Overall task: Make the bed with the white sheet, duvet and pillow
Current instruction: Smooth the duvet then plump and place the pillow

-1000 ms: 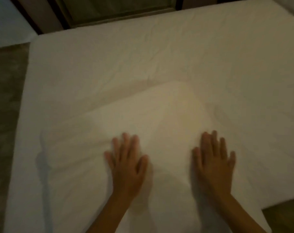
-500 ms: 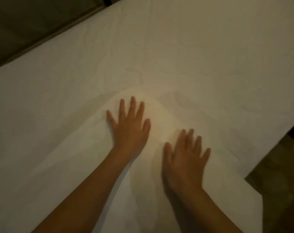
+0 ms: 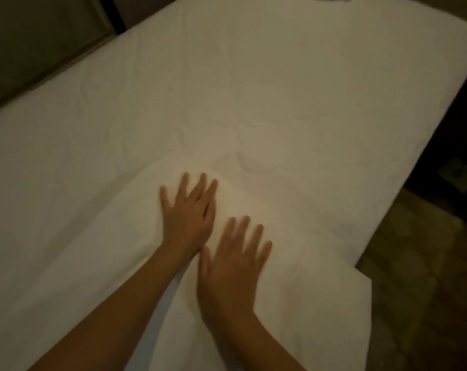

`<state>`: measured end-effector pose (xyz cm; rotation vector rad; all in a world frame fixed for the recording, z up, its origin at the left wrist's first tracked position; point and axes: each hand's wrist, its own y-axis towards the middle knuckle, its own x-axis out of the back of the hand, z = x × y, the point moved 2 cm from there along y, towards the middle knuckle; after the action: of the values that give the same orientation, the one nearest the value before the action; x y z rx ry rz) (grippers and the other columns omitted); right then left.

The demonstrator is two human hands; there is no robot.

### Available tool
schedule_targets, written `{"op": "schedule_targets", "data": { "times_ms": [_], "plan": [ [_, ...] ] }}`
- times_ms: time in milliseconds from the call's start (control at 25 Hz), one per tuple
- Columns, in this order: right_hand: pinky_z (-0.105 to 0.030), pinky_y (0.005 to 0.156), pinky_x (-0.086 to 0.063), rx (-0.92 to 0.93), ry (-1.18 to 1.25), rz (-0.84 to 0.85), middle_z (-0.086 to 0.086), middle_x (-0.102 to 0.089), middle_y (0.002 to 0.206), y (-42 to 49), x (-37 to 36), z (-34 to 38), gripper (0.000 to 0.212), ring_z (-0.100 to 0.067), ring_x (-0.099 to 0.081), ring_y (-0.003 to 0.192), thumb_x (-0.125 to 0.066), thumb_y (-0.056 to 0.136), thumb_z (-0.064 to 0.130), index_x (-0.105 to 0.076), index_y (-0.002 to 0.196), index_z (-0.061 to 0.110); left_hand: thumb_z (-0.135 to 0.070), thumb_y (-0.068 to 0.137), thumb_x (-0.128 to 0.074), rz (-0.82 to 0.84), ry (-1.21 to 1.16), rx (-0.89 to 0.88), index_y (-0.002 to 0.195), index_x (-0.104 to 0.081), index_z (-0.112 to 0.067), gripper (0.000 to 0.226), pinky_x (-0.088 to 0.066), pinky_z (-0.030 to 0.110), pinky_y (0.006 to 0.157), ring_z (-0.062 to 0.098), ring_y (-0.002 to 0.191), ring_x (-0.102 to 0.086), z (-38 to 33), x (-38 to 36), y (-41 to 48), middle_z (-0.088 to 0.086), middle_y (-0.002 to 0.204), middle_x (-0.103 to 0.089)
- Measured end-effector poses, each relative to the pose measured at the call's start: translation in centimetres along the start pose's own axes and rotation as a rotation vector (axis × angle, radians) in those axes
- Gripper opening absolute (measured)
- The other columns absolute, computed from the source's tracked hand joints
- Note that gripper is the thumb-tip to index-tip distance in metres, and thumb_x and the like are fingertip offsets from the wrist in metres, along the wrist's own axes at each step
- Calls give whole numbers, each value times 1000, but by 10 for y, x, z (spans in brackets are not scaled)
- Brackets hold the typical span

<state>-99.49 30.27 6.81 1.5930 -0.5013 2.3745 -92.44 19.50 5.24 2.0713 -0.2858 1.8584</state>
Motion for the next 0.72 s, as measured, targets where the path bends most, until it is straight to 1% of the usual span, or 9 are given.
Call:
{"op": "schedule_targets", "data": {
  "times_ms": [80, 160, 240, 320, 400, 480, 560, 640, 720],
  "plan": [
    [-55, 109, -16, 64, -48, -17, -22, -36, 147, -8, -7, -15, 67, -42, -30, 137, -28, 93, 48, -41, 140, 1, -46, 94, -24, 38, 8, -103, 140, -45, -32, 52, -17, 50, 110, 25, 139, -34, 11, -5, -8, 1, 148, -42],
    [-49, 112, -12, 23, -86, -37, -24, -34, 148, -22, -12, -62, 71, -40, -29, 138, -27, 94, 50, -38, 141, -2, -54, 93, -18, 24, 70, 43, 145, -35, -35, 57, -11, 44, 113, 24, 143, -25, 26, -11, -18, 0, 154, -31],
    [-44, 114, -6, -73, -144, -26, -23, -28, 151, -47, -5, -109, 74, -35, -23, 141, -21, 96, 53, -31, 144, -2, -59, 92, -11, 62, 62, 138, 147, -29, -35, 63, -6, 46, 115, 24, 145, -18, 34, -8, -26, 1, 156, -25],
    [-49, 113, -9, -176, -148, -3, -22, -32, 149, -69, 11, -132, 77, -39, -27, 139, -17, 95, 56, -36, 142, -2, -60, 89, -6, 103, 47, 210, 149, -22, -35, 67, -3, 51, 116, 24, 146, -10, 24, 8, -38, 1, 158, -17],
    [-56, 109, -12, -259, -92, 10, -24, -35, 147, -70, 24, -126, 77, -45, -31, 135, -19, 92, 55, -42, 139, -1, -60, 86, -5, 170, -23, 163, 150, -16, -38, 68, 1, 53, 114, 22, 147, -3, -10, 25, -54, -2, 160, -9],
    [-56, 112, -1, -127, -67, 28, -17, -21, 155, -64, 29, -101, 73, -41, -16, 142, -14, 92, 55, -29, 148, 11, -62, 83, -2, 223, -38, -42, 148, -17, -42, 70, 1, 50, 114, 19, 147, -3, -42, 26, -74, -7, 159, -9],
    [-53, 114, 11, 12, -72, 96, -4, 1, 160, -52, 24, -96, 69, -32, 4, 146, -1, 89, 62, -4, 152, 31, -68, 79, -2, 227, 14, -97, 146, -16, -48, 71, 2, 47, 114, 17, 147, -3, -42, 20, -69, -10, 159, -9],
    [-54, 114, 9, -90, -65, 180, 2, 4, 160, -34, 18, -126, 71, -27, 6, 146, -3, 87, 71, 2, 150, 37, -75, 77, -5, 207, 50, 2, 145, -16, -51, 73, 3, 48, 114, 19, 147, -1, -12, 11, -48, -12, 159, -8],
    [-56, 115, 4, -300, -31, 272, 4, 3, 160, -31, 23, -160, 78, -26, 4, 146, -9, 86, 73, -2, 152, 31, -77, 77, -7, 235, 83, 102, 146, -15, -50, 75, 3, 52, 114, 22, 147, 1, 24, 8, -35, -9, 159, -8]
  ]
}}
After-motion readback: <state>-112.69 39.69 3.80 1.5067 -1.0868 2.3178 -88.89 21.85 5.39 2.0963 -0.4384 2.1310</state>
